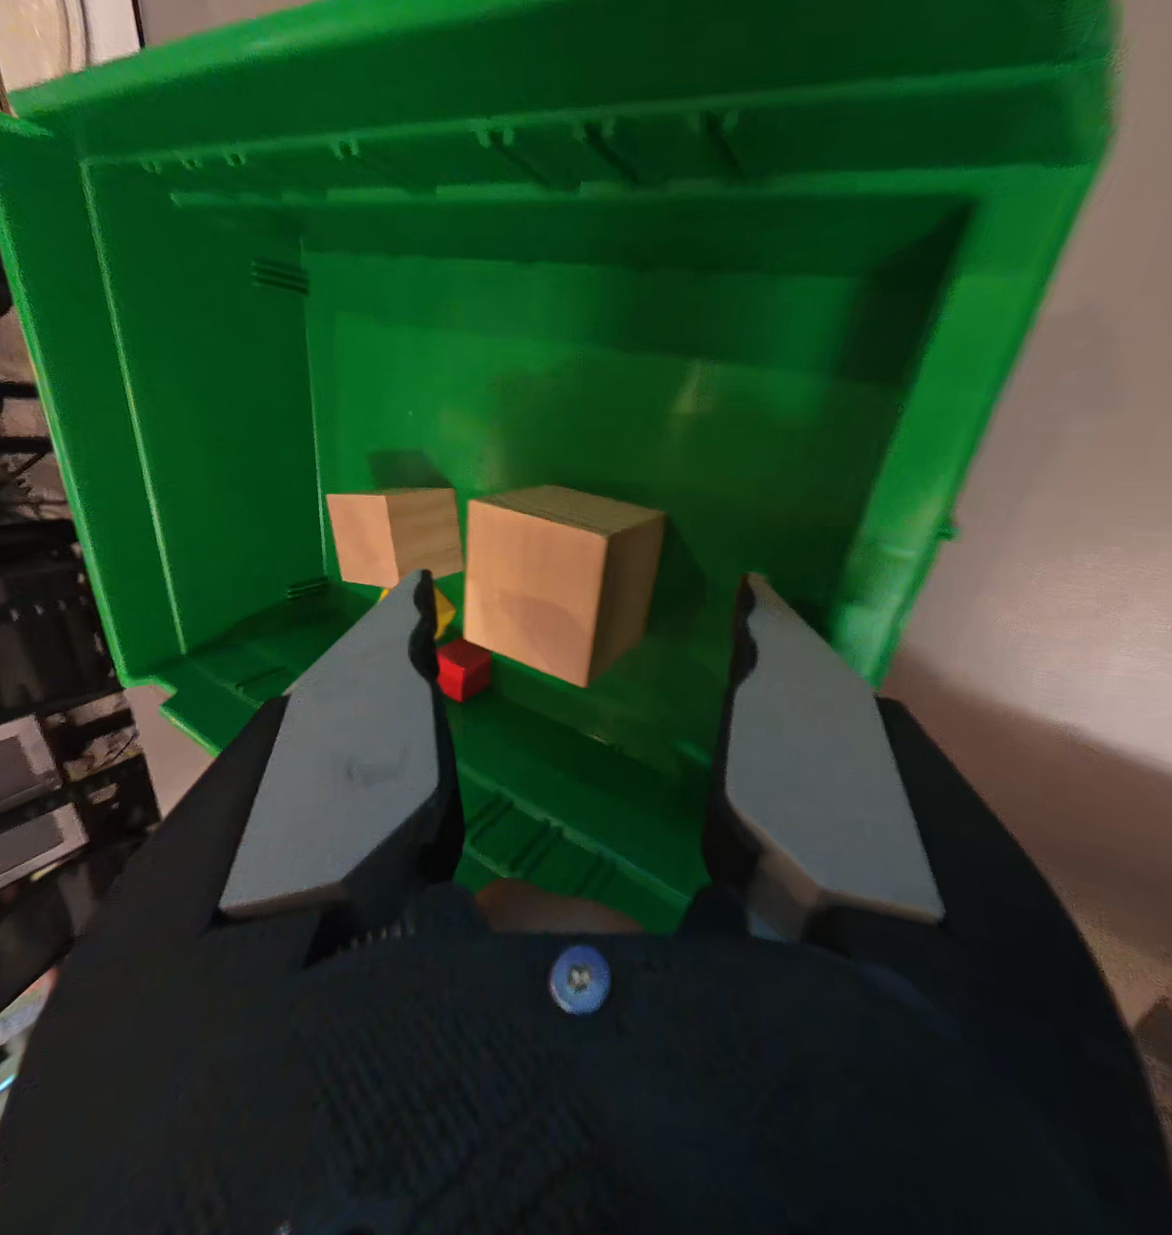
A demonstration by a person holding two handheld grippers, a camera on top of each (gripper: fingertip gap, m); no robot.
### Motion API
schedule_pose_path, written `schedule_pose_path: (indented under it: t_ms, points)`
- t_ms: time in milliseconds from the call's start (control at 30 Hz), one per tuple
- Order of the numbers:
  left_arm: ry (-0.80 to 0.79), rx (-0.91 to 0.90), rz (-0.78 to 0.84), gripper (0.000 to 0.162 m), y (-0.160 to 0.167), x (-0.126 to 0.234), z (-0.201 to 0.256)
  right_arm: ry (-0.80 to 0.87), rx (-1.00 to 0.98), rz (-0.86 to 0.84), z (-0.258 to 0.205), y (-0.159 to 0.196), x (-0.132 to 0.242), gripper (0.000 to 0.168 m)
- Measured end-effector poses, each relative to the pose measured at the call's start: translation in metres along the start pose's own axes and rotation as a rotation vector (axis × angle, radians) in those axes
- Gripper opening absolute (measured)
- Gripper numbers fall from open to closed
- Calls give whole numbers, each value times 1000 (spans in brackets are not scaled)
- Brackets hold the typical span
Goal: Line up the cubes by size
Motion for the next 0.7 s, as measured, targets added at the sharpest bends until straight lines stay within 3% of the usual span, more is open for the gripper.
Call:
schedule_pose_path:
  t_ms: [100, 233, 367, 533, 700]
  points:
    - [74, 29, -51, 90, -1, -20, -15, -12, 21, -9, -3, 0, 0, 74]
    - [240, 91, -103, 65, 5, -50, -22, -21, 70, -14, -4, -1, 3, 74]
    - [269, 52, -46, 63, 2, -53, -25, -43, 60, -24, 2, 3, 5, 73]
    - [73, -11, 103, 63, -2, -27, -30, -224, -165, -57, 6, 21, -6, 74]
    - [-232, -8, 579, 63, -44, 43, -32, -314, -284, -54, -1, 31, -22, 75]
Point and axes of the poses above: each gripper's, where its closed fingertips meet, x back along the fingers, y out of its underside, z = x × y across the jaws, the point moved 9 cm from there along x, back along the fingers, and after that the axes turned 10 degrees about z, right-handed, at the moved point
